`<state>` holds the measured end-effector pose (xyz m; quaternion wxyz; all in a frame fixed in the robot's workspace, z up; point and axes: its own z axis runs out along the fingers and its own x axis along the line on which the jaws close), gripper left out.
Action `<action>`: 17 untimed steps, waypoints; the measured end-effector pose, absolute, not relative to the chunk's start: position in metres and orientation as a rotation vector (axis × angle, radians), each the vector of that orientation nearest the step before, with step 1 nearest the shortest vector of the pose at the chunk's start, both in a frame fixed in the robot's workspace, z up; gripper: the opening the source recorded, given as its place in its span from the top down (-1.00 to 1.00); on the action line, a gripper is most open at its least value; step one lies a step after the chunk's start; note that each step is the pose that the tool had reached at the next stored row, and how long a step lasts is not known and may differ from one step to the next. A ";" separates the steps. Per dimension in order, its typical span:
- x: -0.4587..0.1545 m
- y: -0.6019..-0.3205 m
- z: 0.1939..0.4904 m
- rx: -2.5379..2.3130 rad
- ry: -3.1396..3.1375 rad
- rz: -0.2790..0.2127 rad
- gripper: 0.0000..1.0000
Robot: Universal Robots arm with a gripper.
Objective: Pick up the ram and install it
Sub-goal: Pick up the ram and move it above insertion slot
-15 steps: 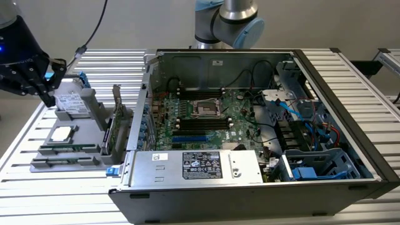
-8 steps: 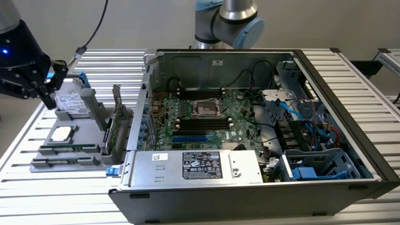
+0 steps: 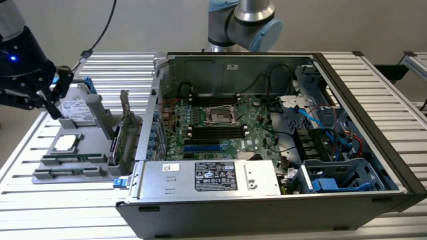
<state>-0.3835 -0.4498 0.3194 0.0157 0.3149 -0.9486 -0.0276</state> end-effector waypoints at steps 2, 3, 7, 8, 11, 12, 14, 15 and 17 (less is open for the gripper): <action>-0.383 -0.450 0.318 1.032 -2.932 -0.086 0.80; -0.383 -0.450 0.317 1.058 -2.922 -0.085 0.80; -0.383 -0.450 0.312 1.164 -2.880 -0.085 0.80; -0.383 -0.450 0.311 1.189 -2.869 -0.085 0.80; -0.383 -0.450 0.308 1.268 -2.834 -0.084 0.80; -0.383 -0.450 0.307 1.293 -2.822 -0.084 0.80; -0.383 -0.450 0.304 1.343 -2.798 -0.084 0.80; -0.383 -0.450 0.303 1.368 -2.785 -0.084 0.80; -0.383 -0.450 0.301 1.418 -2.759 -0.083 0.80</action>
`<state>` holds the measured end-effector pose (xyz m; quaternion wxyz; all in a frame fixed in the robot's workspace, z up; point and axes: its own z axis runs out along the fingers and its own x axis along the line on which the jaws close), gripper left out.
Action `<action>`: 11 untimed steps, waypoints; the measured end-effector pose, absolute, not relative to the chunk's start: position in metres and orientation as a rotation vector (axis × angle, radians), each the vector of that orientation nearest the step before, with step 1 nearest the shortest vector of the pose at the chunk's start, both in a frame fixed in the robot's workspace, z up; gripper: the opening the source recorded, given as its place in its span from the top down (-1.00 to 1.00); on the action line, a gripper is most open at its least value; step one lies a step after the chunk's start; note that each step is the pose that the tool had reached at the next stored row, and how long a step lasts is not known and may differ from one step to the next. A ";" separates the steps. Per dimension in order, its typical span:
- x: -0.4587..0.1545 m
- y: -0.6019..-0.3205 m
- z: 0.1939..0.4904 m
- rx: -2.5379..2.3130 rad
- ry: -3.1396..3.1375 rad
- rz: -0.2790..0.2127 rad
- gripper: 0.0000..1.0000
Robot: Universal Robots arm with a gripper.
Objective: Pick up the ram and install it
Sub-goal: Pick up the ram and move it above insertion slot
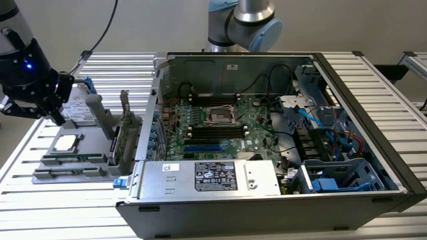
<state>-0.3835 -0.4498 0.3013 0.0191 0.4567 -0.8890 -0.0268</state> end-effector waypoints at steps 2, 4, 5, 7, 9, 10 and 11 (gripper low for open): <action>-0.383 -0.450 0.299 1.467 -2.732 -0.082 0.80; -0.383 -0.450 0.298 1.518 -2.703 -0.081 0.80; -0.383 -0.450 0.297 1.542 -2.689 -0.081 0.80; -0.383 -0.450 0.296 1.590 -2.660 -0.079 0.80; -0.383 -0.450 0.296 1.638 -2.630 -0.078 0.80; -0.383 -0.450 0.295 1.661 -2.615 -0.078 0.80; -0.383 -0.450 0.295 1.685 -2.599 -0.077 0.80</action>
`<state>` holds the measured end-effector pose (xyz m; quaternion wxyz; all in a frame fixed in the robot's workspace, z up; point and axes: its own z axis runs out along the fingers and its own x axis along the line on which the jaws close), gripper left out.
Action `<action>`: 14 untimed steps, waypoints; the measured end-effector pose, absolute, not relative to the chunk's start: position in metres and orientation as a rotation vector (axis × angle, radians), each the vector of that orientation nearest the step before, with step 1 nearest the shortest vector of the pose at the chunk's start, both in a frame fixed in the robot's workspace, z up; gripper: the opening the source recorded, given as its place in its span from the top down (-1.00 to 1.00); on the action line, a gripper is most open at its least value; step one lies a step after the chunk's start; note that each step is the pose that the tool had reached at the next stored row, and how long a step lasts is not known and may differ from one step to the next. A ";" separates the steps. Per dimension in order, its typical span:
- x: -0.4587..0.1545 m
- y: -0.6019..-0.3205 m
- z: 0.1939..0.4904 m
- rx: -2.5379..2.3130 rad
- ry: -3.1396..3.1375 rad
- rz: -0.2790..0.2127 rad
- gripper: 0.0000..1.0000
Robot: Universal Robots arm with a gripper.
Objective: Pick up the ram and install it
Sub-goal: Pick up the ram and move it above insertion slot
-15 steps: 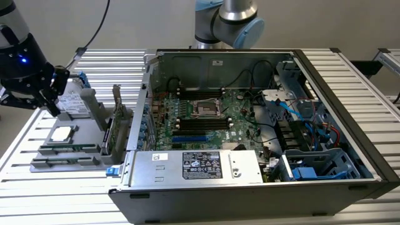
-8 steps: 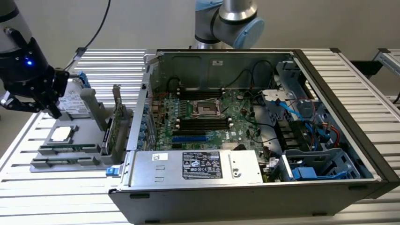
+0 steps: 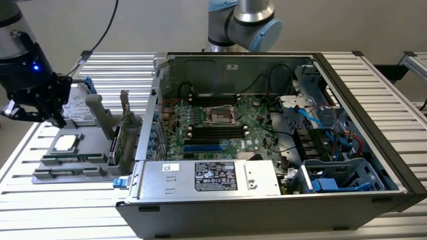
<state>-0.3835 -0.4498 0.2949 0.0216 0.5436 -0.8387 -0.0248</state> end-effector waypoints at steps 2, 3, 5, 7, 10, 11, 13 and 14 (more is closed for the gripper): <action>-0.383 -0.450 0.294 1.731 -2.568 -0.076 0.80; -0.383 -0.450 0.294 1.754 -2.551 -0.075 0.80; -0.383 -0.450 0.293 1.799 -2.519 -0.074 0.80; -0.383 -0.450 0.293 1.843 -2.486 -0.073 0.80; -0.383 -0.450 0.292 1.910 -2.433 -0.071 0.80; -0.383 -0.450 0.292 1.932 -2.415 -0.070 0.80; -0.383 -0.450 0.291 1.975 -2.379 -0.068 0.80; -0.383 -0.450 0.291 1.997 -2.360 -0.068 0.80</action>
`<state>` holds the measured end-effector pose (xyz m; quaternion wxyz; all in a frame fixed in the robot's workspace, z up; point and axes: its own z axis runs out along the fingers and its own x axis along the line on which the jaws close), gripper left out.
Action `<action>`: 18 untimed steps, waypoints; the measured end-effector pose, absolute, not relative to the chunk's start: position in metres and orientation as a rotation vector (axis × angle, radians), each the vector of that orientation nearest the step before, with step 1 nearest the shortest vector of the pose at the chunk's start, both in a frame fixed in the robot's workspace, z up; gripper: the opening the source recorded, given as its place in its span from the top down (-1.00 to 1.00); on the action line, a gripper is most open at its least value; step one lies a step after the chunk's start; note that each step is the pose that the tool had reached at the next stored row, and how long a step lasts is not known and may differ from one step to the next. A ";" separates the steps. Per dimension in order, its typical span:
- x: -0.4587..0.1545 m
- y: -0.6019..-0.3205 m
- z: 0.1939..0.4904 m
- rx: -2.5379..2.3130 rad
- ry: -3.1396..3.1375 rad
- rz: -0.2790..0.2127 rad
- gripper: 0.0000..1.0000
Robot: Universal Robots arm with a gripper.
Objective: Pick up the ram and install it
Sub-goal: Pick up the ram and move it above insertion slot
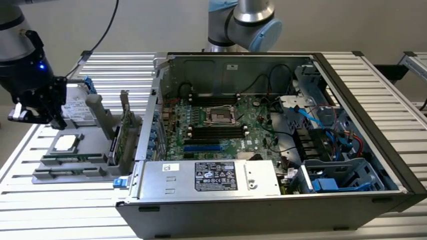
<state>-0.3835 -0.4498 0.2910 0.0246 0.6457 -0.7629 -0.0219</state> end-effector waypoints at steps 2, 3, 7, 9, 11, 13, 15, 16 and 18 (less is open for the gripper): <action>-0.383 -0.450 0.290 2.039 -2.323 -0.066 0.80; -0.383 -0.450 0.290 2.059 -2.304 -0.066 0.80; -0.384 -0.450 0.289 2.140 -2.228 -0.063 0.80; -0.384 -0.450 0.289 2.181 -2.187 -0.061 0.80; -0.385 -0.450 0.288 2.210 -2.157 -0.060 0.80; -0.385 -0.450 0.289 2.212 -2.154 -0.060 0.80; -0.385 -0.450 0.288 2.212 -2.154 -0.060 0.80; -0.385 -0.450 0.289 2.212 -2.154 -0.060 0.80; -0.386 -0.450 0.289 2.212 -2.154 -0.060 0.76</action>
